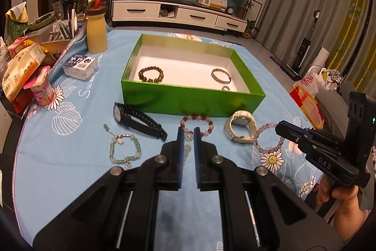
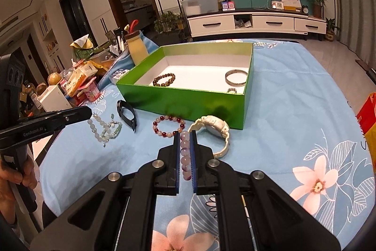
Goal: Organize jewelry
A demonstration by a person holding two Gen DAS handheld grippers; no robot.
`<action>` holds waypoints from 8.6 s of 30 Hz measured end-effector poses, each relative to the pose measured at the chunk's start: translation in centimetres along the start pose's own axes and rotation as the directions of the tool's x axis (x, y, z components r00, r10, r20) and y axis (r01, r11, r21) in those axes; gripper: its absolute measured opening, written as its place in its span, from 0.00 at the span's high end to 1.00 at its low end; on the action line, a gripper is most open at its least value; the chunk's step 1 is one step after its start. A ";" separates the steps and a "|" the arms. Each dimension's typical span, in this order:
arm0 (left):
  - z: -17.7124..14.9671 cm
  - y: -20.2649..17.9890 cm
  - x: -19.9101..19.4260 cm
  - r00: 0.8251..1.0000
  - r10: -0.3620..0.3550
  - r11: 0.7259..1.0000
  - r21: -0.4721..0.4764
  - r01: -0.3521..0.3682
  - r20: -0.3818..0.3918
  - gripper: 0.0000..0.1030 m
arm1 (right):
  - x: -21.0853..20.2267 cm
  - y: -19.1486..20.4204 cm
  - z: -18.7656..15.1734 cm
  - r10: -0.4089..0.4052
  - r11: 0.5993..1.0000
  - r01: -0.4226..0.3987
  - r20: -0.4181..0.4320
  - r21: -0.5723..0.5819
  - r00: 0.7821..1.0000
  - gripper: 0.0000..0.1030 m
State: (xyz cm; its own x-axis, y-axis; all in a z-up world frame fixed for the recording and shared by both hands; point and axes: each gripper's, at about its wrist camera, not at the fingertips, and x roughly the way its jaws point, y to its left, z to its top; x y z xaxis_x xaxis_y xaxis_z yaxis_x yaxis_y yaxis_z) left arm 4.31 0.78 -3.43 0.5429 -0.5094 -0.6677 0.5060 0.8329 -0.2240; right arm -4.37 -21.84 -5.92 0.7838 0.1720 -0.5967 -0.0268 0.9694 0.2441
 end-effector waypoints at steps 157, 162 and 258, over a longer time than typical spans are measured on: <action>5.6 1.4 9.0 0.985 0.114 0.993 -0.007 -0.115 -0.129 0.02 | 2.8 -5.3 4.3 -0.113 0.982 0.115 -0.023 0.148 0.993 0.27; 4.1 2.2 5.4 0.991 0.118 0.991 -0.059 -0.122 -0.068 0.02 | 1.8 -4.3 2.6 -0.095 0.987 0.100 -0.038 0.129 0.995 0.25; -2.4 6.3 4.7 0.985 0.166 0.985 -0.037 -0.167 -0.041 0.95 | 2.6 -5.9 -1.8 -0.119 0.970 0.135 -0.089 0.201 0.989 0.24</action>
State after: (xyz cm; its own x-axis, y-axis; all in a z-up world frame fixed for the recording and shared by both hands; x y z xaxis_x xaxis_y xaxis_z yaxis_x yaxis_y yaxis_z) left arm 8.42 4.16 -9.66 0.5913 -0.3548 -0.7242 0.3829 0.9139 -0.1351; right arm -3.29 -26.74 -10.29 0.7231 0.0700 -0.6871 0.2044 0.9286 0.3098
